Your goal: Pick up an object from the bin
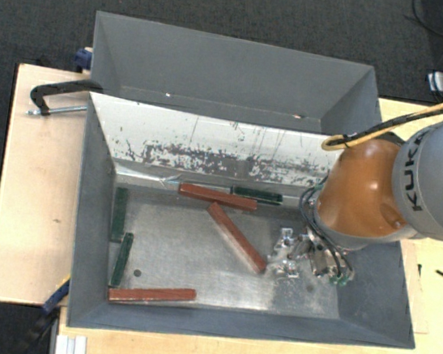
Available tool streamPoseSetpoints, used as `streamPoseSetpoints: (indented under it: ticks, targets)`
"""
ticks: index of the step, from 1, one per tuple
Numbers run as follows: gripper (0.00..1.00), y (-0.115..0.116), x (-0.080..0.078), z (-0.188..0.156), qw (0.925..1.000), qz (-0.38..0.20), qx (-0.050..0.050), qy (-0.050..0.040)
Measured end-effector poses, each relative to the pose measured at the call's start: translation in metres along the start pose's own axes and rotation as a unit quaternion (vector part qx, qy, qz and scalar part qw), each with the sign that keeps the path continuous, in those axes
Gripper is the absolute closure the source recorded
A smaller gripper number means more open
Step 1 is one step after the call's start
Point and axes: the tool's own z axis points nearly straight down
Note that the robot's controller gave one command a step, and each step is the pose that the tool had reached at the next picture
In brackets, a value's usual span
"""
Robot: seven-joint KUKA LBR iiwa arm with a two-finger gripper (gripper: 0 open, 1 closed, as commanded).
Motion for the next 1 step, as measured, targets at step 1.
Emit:
streamPoseSetpoints:
  ticks: [1]
  targets:
    - [0.00, 0.0006, -0.0028, 0.0028, 1.0000, 0.000, 0.001, -0.0090]
